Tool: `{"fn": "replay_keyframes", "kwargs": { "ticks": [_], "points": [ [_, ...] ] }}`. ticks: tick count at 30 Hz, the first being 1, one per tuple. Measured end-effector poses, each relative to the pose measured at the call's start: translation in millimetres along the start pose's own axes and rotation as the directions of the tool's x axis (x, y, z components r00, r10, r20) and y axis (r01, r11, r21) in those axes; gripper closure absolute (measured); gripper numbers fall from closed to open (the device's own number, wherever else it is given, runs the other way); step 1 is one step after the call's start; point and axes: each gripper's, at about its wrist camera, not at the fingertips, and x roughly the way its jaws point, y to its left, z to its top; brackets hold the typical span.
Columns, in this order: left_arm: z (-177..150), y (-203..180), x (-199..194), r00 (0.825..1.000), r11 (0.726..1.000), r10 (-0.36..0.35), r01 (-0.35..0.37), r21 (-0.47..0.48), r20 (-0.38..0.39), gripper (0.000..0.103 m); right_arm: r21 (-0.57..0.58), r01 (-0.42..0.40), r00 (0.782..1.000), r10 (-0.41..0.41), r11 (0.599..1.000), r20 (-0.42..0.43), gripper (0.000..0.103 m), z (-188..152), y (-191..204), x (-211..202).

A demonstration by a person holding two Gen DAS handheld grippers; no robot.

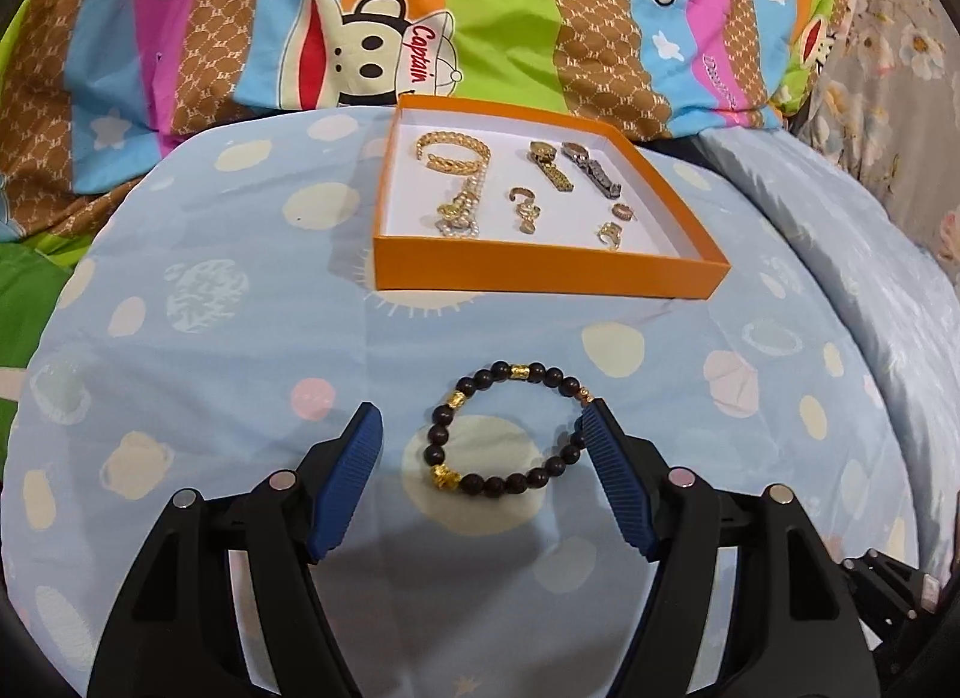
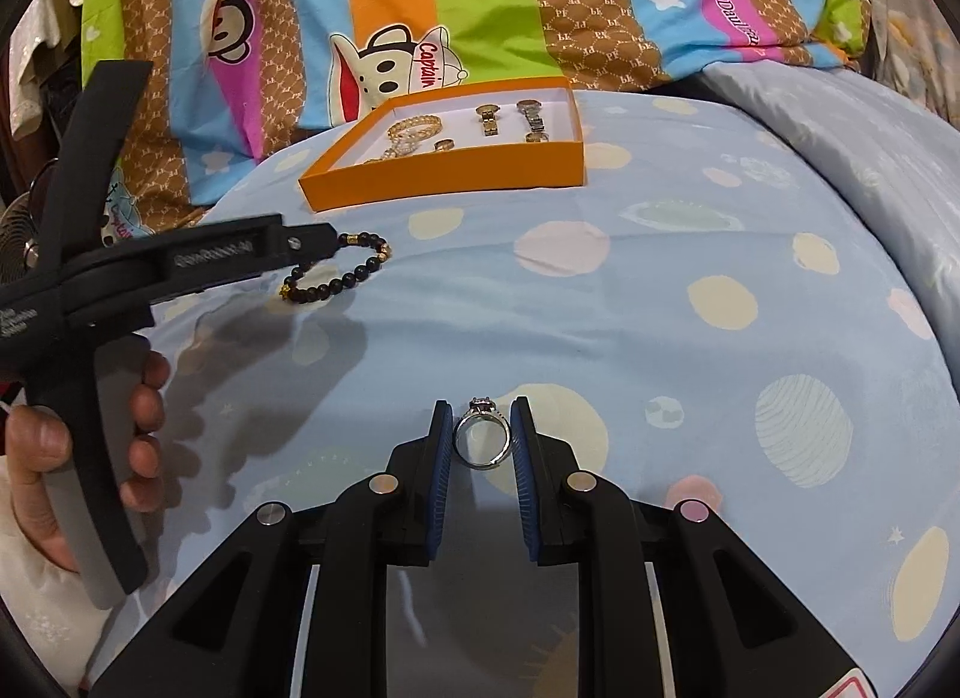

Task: Organize jewelry
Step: 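Grasp the black bead bracelet with the left tool, then carry the bead bracelet over the orange box while the right tool carries the diamond ring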

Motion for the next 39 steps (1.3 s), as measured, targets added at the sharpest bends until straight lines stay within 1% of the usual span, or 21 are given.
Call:
{"fn": "replay_keyframes", "kwargs": {
  "ticks": [2,4,10,15,20,21,22,23,25,26,27,29,30,31,39],
  "points": [
    [-1.3,-3.5,10.1,1.0,1.0,0.016,-0.015,0.012,-0.02,0.036,0.003,-0.007,1.0,0.007,1.0,-0.001,0.084,1.0,-0.5,2.0],
    [-2.0,-5.7,13.7,0.999,0.999,0.037,-0.037,0.023,-0.009,0.034,0.007,-0.013,1.0,0.013,1.0,-0.005,0.084,1.2,-2.3,3.3],
    [0.0,-8.0,18.0,0.999,0.998,0.046,-0.045,0.033,-0.011,0.03,0.014,-0.022,1.0,0.022,1.0,-0.008,0.084,1.8,-3.5,4.9],
    [0.5,-11.2,18.7,0.999,0.998,0.047,-0.047,0.047,-0.011,0.03,0.018,-0.025,1.0,0.025,1.0,-0.009,0.084,3.7,-2.3,7.5],
    [-2.0,-18.7,17.2,0.999,0.995,0.043,-0.042,0.086,-0.008,0.043,0.019,-0.025,1.0,0.025,1.0,-0.01,0.084,4.0,-2.2,7.4],
    [-2.4,-19.3,17.0,0.999,0.995,0.042,-0.041,0.089,-0.007,0.047,0.019,-0.025,1.0,0.025,1.0,-0.01,0.084,4.2,-2.1,7.7],
    [-2.8,-19.6,16.3,0.999,0.995,0.035,-0.035,0.091,-0.006,0.054,0.018,-0.025,1.0,0.025,1.0,-0.009,0.084,4.0,-2.1,7.5],
    [-3.1,-19.6,15.9,0.999,0.995,0.032,-0.031,0.092,-0.005,0.058,0.018,-0.025,1.0,0.025,1.0,-0.009,0.084,4.0,-2.1,7.5],
    [-4.0,-19.0,14.4,1.0,0.996,0.023,-0.023,0.09,-0.002,0.075,0.019,-0.025,1.0,0.025,1.0,-0.009,0.084,4.3,-2.0,8.0],
    [-4.6,-18.2,13.6,1.0,0.996,0.018,-0.018,0.086,-0.002,0.078,0.019,-0.025,1.0,0.025,1.0,-0.009,0.084,4.0,-2.1,7.5],
    [-5.2,-17.3,12.8,1.0,0.997,0.013,-0.012,0.081,-0.001,0.087,0.019,-0.025,1.0,0.025,1.0,-0.009,0.084,4.1,-2.1,7.8],
    [-6.8,-15.1,10.1,1.0,0.998,-0.007,0.007,0.069,0.0,0.089,0.02,-0.026,1.0,0.026,0.999,-0.009,0.084,4.1,-2.1,8.1],
    [-8.0,-14.4,8.4,1.0,0.998,-0.013,0.012,0.064,0.001,0.091,0.019,-0.026,1.0,0.026,0.999,-0.009,0.084,3.7,-2.2,7.6],
    [-9.6,-14.3,5.6,1.0,0.998,-0.015,0.014,0.063,0.007,0.096,0.019,-0.025,1.0,0.025,1.0,-0.009,0.084,3.4,-2.3,7.4],
    [-24.3,-16.6,-14.2,1.0,0.998,-0.013,0.012,0.067,0.01,0.096,0.018,-0.02,1.0,0.02,1.0,0.018,0.084,4.8,-1.8,4.2]
  ]
}}
